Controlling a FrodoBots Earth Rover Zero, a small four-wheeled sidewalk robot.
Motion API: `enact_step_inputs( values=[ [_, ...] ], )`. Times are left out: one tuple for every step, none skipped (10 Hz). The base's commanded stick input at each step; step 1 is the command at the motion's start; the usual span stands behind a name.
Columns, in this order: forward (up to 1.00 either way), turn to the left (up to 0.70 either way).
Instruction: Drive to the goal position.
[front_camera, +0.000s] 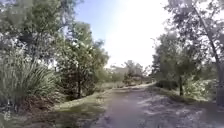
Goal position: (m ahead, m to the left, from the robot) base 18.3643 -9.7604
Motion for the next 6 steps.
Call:
enact_step_inputs(
  values=[
    [0.70,0.00],
    [0.70,0.00],
    [0.70,0.00],
    [0.70,0.00],
    [0.70,0.00],
    [0.70,0.00]
  ],
)
